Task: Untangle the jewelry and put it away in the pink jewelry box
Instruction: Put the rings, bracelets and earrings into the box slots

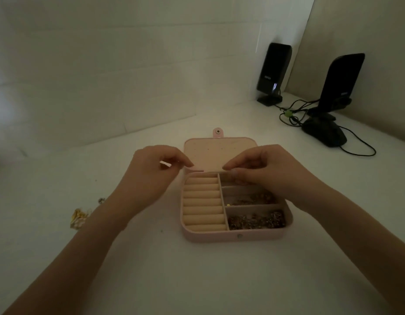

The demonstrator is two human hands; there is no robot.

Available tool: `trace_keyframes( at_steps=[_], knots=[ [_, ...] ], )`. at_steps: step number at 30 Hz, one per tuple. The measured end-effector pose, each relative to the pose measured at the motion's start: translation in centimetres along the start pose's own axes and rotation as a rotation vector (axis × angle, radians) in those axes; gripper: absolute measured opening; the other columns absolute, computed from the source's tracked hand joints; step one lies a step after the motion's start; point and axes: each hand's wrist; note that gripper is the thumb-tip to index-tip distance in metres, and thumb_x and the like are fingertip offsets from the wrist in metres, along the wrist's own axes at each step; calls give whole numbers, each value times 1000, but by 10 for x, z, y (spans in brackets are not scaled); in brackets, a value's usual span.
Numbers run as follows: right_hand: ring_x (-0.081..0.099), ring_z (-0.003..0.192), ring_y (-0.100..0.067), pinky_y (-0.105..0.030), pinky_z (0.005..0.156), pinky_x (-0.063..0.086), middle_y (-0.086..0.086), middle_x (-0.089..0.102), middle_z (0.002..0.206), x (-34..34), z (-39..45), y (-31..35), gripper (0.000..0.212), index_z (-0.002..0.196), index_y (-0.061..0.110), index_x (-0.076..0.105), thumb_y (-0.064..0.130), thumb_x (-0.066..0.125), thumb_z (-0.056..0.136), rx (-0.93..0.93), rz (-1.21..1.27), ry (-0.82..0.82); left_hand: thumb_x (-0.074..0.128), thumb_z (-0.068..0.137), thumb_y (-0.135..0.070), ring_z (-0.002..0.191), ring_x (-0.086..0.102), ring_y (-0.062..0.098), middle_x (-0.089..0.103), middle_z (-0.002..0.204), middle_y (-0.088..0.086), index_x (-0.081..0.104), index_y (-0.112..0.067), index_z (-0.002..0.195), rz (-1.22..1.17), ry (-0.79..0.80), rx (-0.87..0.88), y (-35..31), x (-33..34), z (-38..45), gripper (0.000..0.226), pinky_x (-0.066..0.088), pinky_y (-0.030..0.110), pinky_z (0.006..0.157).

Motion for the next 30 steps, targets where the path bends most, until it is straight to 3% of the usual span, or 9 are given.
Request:
trace_keyframes(
  at_steps=[3,7,9,13,18,22,26,30],
  knots=[
    [69,71,-2,-10,67,53,4,74,78,17,9,21,13,87,20,71,20,76,75,-97,-25,-1,62,85,-6,77,64,1,69,83,-16,72,-29,76,-53,-80,-88,6,-25,-2,26,48,9,61],
    [66,71,-6,-17,67,54,5,71,77,63,35,50,7,79,14,72,18,77,76,-261,-248,83,63,85,-10,75,59,-14,69,82,-21,73,-28,78,19,-132,-140,24,-66,-16,22,37,-4,63],
    [62,73,-7,-21,67,51,7,68,78,87,45,56,6,78,17,70,20,74,78,-310,-471,157,63,85,-11,75,57,-18,68,80,-23,72,-29,78,71,-110,-185,37,-84,-28,20,35,-5,63],
    [60,85,-12,-31,78,51,5,67,91,107,50,56,6,85,19,70,21,71,80,-262,-738,253,67,82,-9,80,59,-12,67,85,-20,71,-32,80,136,32,-232,59,-103,-48,23,44,6,65],
    [58,81,-10,-34,80,51,5,67,95,120,51,68,13,92,20,70,28,69,82,-303,-684,220,75,75,-20,89,58,-4,64,92,-20,71,-34,87,131,240,-202,73,-102,-53,19,46,14,77],
    [49,92,-14,-30,79,42,2,54,102,152,56,74,29,103,20,64,41,67,83,-313,-784,302,74,76,-21,78,57,3,61,86,-10,63,-36,78,208,294,-168,78,-93,-49,19,43,11,68],
    [55,105,-26,-29,82,41,-10,58,114,167,60,74,22,105,11,65,27,62,89,-238,-794,368,66,84,-20,66,49,3,51,77,-11,61,-24,83,258,312,-134,79,-90,-50,7,38,12,59],
    [55,100,-22,-23,78,37,-8,60,108,164,56,73,17,101,8,63,22,56,92,-276,-732,379,59,89,-19,74,50,4,53,85,-9,51,-31,78,242,319,-134,81,-91,-53,18,37,17,63]
  ],
)
Point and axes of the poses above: each hand's wrist, its own z-axis towards the middle knuckle, its own x-axis out of the palm, y = z × x
